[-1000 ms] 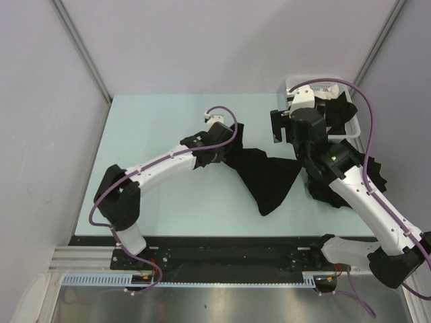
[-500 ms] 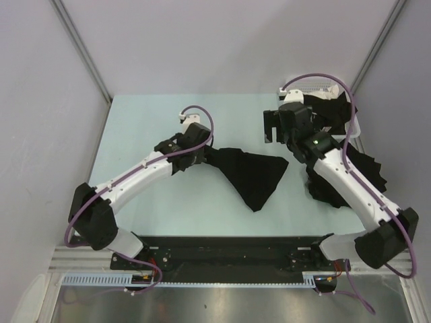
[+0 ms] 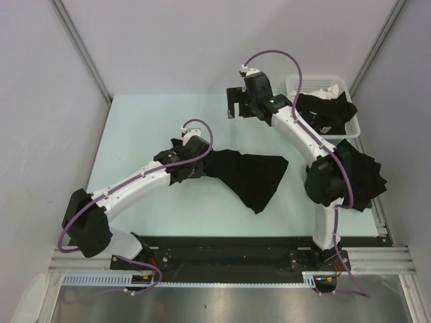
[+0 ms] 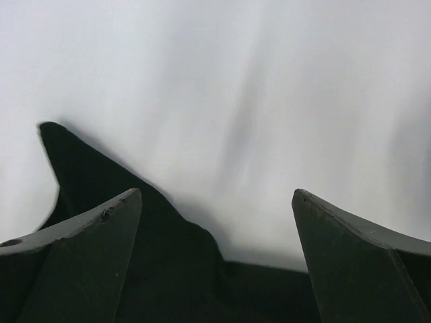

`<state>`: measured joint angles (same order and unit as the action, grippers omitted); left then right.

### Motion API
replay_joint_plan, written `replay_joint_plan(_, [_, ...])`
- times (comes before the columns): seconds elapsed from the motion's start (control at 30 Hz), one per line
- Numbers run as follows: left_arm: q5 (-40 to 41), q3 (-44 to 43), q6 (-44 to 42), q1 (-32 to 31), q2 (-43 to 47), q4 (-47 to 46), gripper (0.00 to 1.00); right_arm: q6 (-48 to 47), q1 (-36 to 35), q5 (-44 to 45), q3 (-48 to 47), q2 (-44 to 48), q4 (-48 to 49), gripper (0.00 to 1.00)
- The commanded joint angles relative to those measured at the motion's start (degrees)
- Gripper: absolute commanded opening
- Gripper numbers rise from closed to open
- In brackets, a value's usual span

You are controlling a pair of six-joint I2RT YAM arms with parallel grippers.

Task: Fold and stack the t-shirts

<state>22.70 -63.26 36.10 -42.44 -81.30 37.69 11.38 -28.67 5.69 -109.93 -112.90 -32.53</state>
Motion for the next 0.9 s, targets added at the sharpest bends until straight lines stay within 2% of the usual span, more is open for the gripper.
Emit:
replay_joint_plan(0.0, [-0.37, 1.04, 1.52, -0.72, 3.51, 1.77, 0.00, 1.98, -1.04, -7.89, -7.74, -5.65, 1.69, 1.00])
replay_joint_plan(0.1, [0.15, 1.83, 1.70, -0.81, 4.39, 2.47, 0.00, 1.81, -1.31, -7.28, -10.04, -6.98, -1.47, 1.00])
replay_joint_plan(0.3, [3.74, 0.34, -0.49, -0.72, 4.39, 2.74, 0.00, 0.14, 0.10, -2.71, 4.09, 5.11, -0.07, 1.00])
replay_joint_plan(0.4, [4.03, -4.57, -4.62, 1.03, 1.68, 1.78, 0.00, 0.31, 1.07, -1.40, 9.81, 13.10, 0.01, 1.00])
replay_joint_plan(0.5, [3.49, -13.52, -9.19, 4.37, -3.50, 1.25, 0.00, -0.21, 1.16, 0.10, 15.00, 19.88, 0.54, 1.00])
replay_joint_plan(0.6, [4.02, -28.01, -14.90, 5.78, -10.77, 1.68, 0.00, -0.57, 1.24, 1.68, 17.46, 22.81, -0.33, 1.00])
replay_joint_plan(0.63, [4.54, -37.02, -17.53, 5.78, -13.07, 2.29, 0.00, -0.83, 1.24, 1.95, 17.99, 23.77, -0.51, 1.00])
replay_joint_plan(0.7, [5.16, -47.25, -19.39, 5.78, -19.73, 5.27, 0.00, -0.92, 1.24, 2.39, 19.04, 24.31, -0.86, 1.00])
replay_joint_plan(0.73, [5.42, -57.66, -20.79, 5.78, -21.69, 6.42, 0.00, -0.92, 1.24, 2.48, 19.40, 24.83, -0.95, 1.00])
replay_joint_plan(0.8, [6.30, -67.91, -21.85, 5.78, -25.82, 9.41, 0.00, -0.92, 0.98, 2.66, 20.45, 25.54, -0.87, 1.00])
replay_joint_plan(0.83, [7.18, -76.13, -23.16, 5.78, -28.28, 9.77, 0.00, -1.00, 0.89, 2.66, 20.89, 25.97, -0.60, 1.00])
replay_joint_plan(0.87, [8.23, -79.18, -24.05, 5.87, -29.17, 8.81, 0.00, -1.01, 0.80, 3.00, 21.16, 26.76, -0.25, 1.00])
